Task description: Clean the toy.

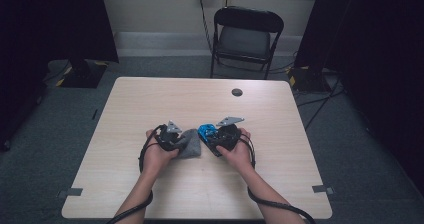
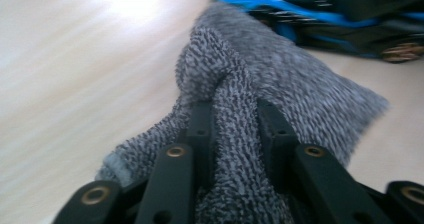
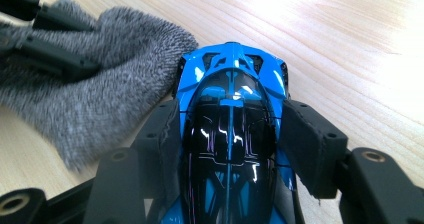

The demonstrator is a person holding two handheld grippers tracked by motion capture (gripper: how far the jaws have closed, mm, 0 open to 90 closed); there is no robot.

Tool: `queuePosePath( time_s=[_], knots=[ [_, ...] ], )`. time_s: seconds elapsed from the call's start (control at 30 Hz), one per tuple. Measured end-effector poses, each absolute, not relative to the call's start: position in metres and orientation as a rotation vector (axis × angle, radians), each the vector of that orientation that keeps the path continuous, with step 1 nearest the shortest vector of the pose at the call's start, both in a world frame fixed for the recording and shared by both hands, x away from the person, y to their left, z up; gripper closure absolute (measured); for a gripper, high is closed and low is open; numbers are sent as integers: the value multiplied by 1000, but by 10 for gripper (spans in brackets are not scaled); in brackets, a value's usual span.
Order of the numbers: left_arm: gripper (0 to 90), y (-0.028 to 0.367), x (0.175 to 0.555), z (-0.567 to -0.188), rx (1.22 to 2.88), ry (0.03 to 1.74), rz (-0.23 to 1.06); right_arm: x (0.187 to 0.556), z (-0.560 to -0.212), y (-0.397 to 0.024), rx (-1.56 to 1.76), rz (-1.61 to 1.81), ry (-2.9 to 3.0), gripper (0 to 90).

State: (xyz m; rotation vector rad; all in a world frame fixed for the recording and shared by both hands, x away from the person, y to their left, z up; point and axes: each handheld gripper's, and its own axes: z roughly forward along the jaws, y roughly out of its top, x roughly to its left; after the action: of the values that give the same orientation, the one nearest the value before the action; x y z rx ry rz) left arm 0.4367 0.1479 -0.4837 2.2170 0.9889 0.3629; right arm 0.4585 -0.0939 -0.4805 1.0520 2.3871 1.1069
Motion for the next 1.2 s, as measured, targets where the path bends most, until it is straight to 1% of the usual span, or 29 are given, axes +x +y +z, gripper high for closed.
queuePosePath(
  time_s=[0.03,0.07,0.2,0.53,0.73,1.2],
  knots=[
    [727,144,435,-483,2211,990,314,459,-480,-94,1052,1107,2387,420],
    [744,142,434,-482,2210,982,291,459,-480,-94,1054,1102,2391,420],
    [748,135,428,-480,2215,970,217,459,-480,-93,1056,1098,2394,420],
    [748,120,411,-478,2255,871,168,459,-480,-93,1053,1102,2391,420],
    [747,114,403,-476,2282,817,162,460,-480,-93,1054,1102,2392,420],
    [744,104,381,-478,2268,731,111,460,-480,-92,1058,1097,2393,420]
  ],
)
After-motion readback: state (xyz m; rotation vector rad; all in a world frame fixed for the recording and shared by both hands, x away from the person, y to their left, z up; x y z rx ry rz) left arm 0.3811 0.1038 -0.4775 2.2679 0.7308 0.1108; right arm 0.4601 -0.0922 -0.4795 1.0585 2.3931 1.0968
